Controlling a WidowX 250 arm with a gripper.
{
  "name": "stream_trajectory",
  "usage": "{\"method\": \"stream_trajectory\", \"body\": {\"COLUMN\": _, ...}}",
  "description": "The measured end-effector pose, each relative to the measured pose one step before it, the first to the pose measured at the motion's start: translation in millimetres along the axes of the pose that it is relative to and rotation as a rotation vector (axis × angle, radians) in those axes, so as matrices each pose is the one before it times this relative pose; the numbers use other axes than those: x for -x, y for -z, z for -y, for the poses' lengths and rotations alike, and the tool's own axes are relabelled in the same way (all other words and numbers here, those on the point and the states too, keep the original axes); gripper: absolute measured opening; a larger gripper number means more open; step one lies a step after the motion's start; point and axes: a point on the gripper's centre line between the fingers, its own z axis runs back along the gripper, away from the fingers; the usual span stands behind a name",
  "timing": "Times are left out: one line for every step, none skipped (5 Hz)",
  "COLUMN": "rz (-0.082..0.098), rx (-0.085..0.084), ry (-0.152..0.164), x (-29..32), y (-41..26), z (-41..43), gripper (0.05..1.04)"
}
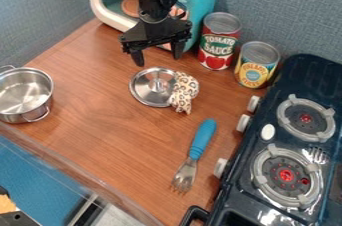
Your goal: Put the silver pot on the left side of the blue fork
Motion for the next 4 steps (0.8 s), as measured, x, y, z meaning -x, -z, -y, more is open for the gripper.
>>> {"method": "stream_trajectory", "body": {"rz": -0.0268, "rx": -0.0262, "ry": 0.0042, "x": 7.63, "y": 9.16, "z": -5.65, "gripper": 1.000}}
{"method": "stream_trajectory", "body": {"rz": 0.0297, "rx": -0.0822, "ry": 0.0041, "x": -2.16, "y": -10.72, "z": -26.87, "gripper": 0.999}}
{"method": "stream_trajectory", "body": {"rz": 0.0226, "rx": -0.0284, "ry": -0.0184, "x": -10.40, "y": -14.47, "z": -31.76, "gripper": 0.999}}
{"method": "stream_trajectory", "body": {"rz": -0.0191, "rx": -0.0340, "ry": 0.0260, "x": -4.63, "y": -15.23, "z": -50.29, "gripper": 0.999}}
